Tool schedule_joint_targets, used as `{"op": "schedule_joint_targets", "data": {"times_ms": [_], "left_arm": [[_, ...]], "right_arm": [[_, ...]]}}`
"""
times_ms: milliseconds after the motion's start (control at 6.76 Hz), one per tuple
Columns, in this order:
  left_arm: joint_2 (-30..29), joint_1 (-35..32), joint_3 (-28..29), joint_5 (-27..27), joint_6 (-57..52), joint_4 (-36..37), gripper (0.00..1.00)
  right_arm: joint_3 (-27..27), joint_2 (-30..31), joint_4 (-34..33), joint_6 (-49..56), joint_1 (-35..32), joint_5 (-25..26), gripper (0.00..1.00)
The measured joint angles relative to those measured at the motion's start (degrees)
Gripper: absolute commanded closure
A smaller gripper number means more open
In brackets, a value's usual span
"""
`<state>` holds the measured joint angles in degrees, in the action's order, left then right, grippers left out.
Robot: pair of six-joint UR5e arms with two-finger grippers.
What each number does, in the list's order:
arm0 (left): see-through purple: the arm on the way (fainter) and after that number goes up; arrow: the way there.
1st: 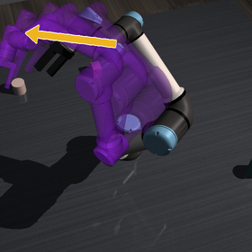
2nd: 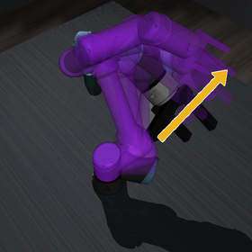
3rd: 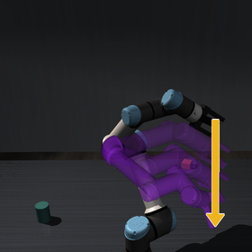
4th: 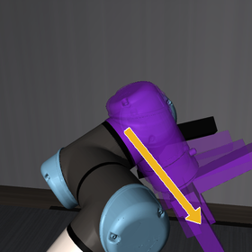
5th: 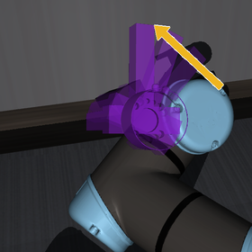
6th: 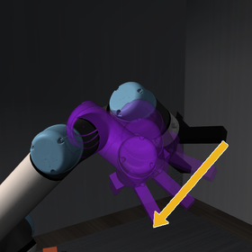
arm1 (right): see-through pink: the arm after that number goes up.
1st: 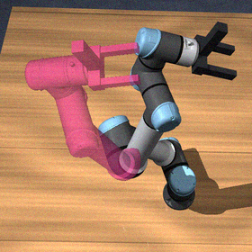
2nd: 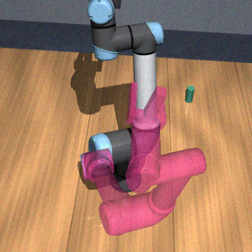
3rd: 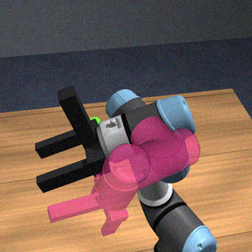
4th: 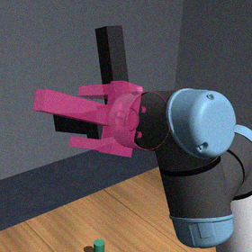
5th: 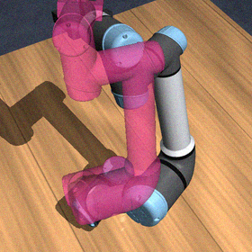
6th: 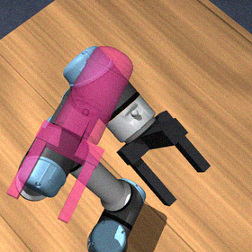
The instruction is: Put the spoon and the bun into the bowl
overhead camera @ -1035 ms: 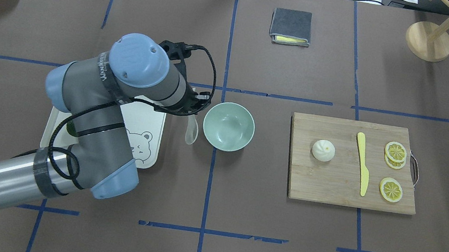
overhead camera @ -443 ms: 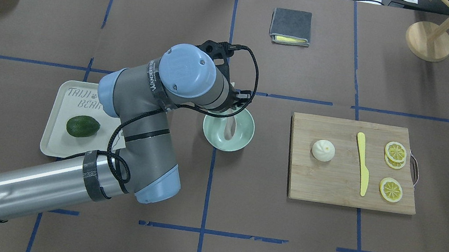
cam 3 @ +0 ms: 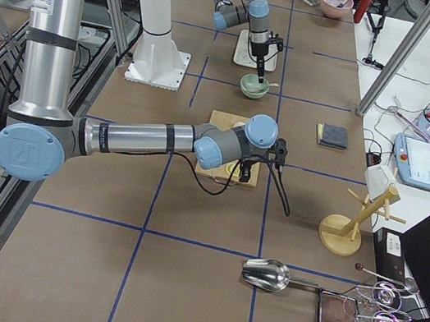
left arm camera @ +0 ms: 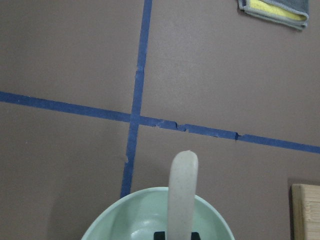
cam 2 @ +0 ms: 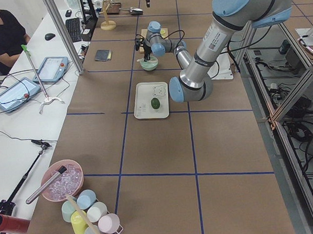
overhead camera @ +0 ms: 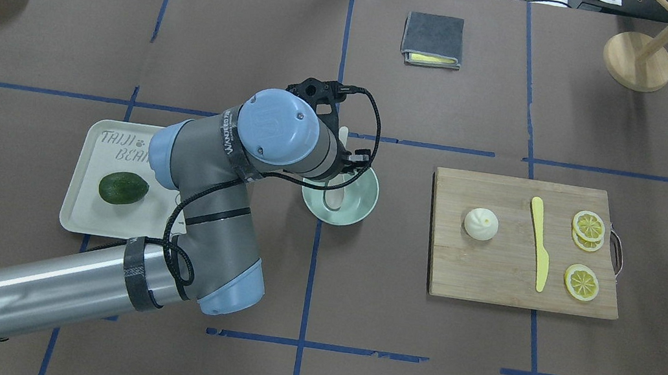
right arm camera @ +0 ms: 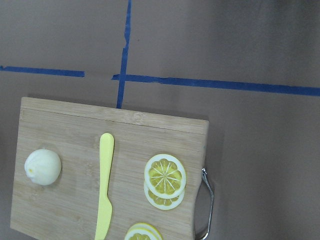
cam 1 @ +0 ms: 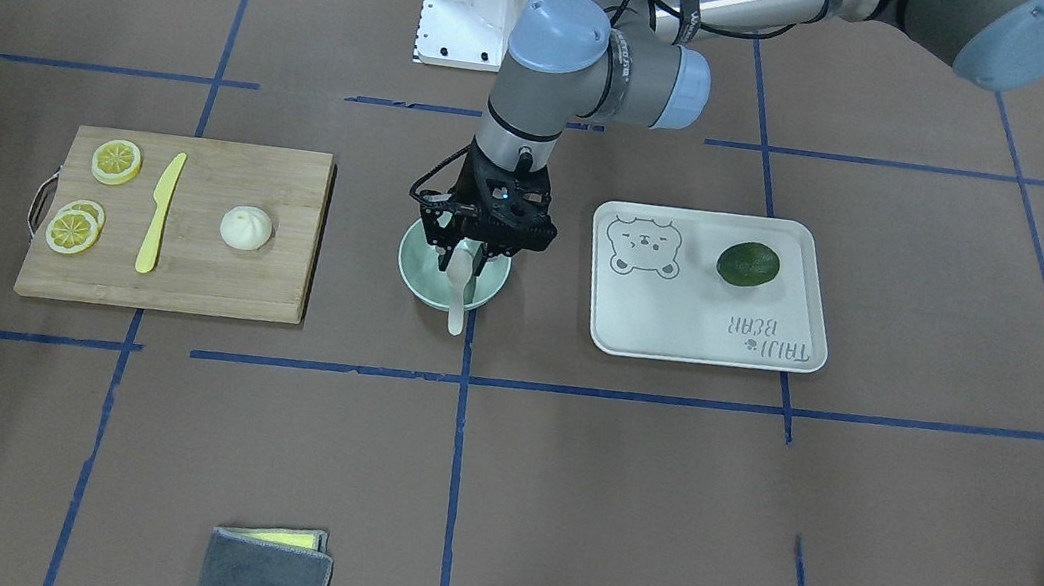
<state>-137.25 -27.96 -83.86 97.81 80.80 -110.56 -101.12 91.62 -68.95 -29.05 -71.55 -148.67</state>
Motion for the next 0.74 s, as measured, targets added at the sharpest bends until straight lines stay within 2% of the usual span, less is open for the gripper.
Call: {"op": "schedule_joint_targets", "data": {"times_ms": [296, 739], "left_arm": [[3.41, -0.59, -5.3, 0.29, -1.7, 0.67, 0.2], [13.33, -3.53, -16.21, 0.61, -9.08, 2.81, 0.2]], "right_arm": [[-0.39, -1.7, 6.02, -10.07, 6.73, 6.02, 0.0], [-1.04, -8.87, 10.32, -31.96, 21.21, 20.21, 0.03]]}}
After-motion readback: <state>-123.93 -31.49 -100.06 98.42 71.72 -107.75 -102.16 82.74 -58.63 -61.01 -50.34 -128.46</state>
